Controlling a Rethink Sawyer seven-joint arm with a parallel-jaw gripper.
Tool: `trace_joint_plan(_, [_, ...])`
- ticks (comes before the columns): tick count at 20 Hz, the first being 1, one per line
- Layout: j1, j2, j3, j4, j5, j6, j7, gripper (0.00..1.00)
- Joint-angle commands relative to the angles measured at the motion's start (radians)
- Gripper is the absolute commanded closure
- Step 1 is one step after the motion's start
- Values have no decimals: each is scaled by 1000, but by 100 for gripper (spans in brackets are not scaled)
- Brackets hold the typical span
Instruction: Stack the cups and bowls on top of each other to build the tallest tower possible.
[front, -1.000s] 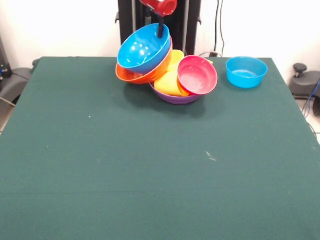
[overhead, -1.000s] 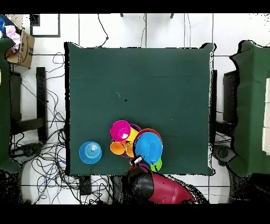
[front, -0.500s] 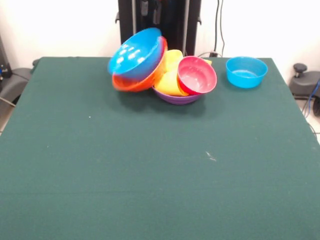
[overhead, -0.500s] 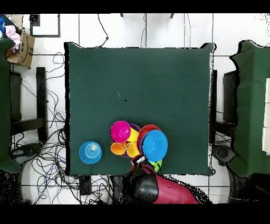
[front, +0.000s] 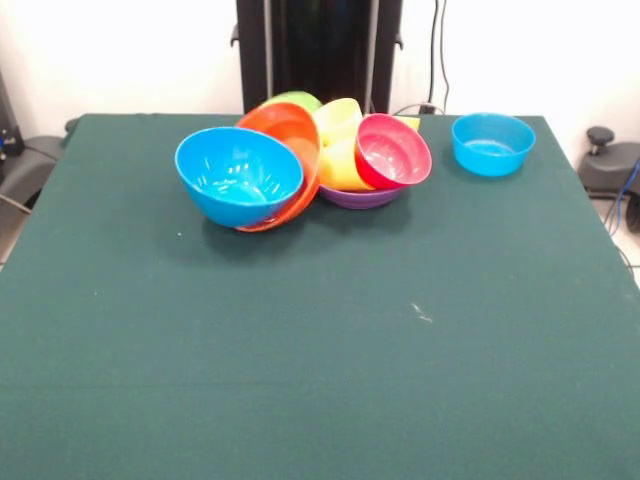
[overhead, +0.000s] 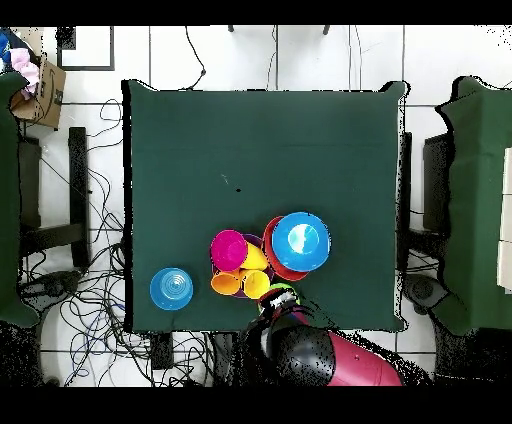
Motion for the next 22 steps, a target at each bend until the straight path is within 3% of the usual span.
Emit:
trace_joint_plan(1, [13,-24,112,-42,43,75,-93,0])
trace_joint_plan(5, [42,-10,108,-66,25,83,-55,0])
trace_joint_plan(9, [43,71,118,-77,-4,-6,-36,0])
trace_joint_plan(14, [73,322,85,-174,-140,-223,20,0])
trace_joint_plan(18, [110,489,38,-267,-196,-342,44,0])
trace_joint_plan(22, [139,603,-2,-329,-206,-409,58,0])
